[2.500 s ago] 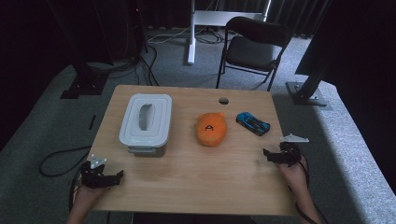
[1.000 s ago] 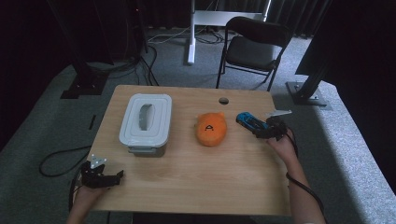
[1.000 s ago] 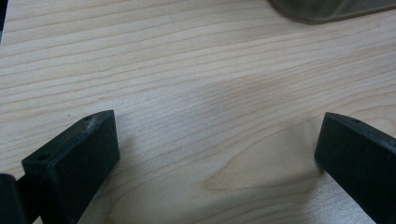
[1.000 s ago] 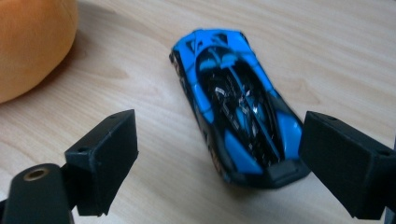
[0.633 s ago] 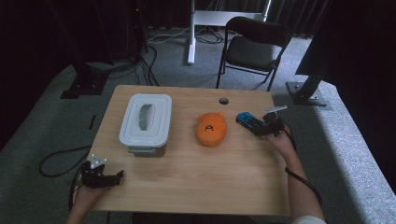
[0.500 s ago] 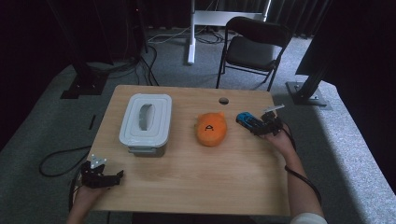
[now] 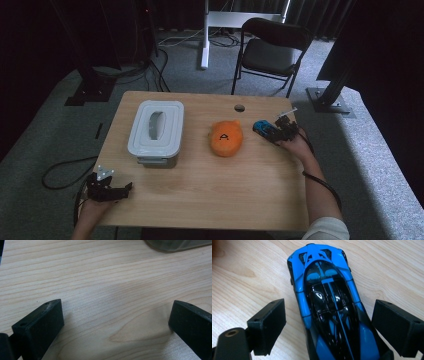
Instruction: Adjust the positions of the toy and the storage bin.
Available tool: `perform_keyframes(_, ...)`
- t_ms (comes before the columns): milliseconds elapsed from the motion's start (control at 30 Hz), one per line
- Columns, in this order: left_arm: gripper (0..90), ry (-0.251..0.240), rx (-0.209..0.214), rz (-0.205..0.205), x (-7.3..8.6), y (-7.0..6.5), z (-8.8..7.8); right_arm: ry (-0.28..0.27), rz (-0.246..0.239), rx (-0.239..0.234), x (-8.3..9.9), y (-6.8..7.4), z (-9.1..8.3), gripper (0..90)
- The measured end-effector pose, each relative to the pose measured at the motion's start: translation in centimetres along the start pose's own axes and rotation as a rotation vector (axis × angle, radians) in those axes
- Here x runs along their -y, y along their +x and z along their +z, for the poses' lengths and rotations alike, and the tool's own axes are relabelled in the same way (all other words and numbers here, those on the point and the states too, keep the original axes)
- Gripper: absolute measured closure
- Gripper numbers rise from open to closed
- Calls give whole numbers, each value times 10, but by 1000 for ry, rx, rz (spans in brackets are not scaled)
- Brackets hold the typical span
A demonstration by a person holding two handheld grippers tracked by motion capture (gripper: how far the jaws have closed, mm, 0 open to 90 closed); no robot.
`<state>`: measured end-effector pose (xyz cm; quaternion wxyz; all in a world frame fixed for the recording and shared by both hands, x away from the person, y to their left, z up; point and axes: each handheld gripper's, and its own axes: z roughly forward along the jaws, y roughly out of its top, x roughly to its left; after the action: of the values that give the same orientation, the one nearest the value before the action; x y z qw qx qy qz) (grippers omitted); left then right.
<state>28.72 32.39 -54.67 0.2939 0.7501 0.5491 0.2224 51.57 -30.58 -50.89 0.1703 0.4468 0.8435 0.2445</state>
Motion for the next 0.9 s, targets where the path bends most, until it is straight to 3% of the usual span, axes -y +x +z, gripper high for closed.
perform_keyframes(267, 3, 0, -2, -2, 0, 0, 0, 35, 5, -6, -3, -9, 8, 118)
perform_keyframes(433, 3, 0, -2, -2, 0, 0, 0, 42, 13, -52, -3, -14, 12, 130)
perform_keyframes(600, 3, 0, -2, -2, 0, 0, 0, 95, 6, -54, -1, -13, 21, 150)
perform_keyframes(900, 3, 0, -2, -2, 0, 0, 0, 88, 24, -71, 0, -15, 23, 123)
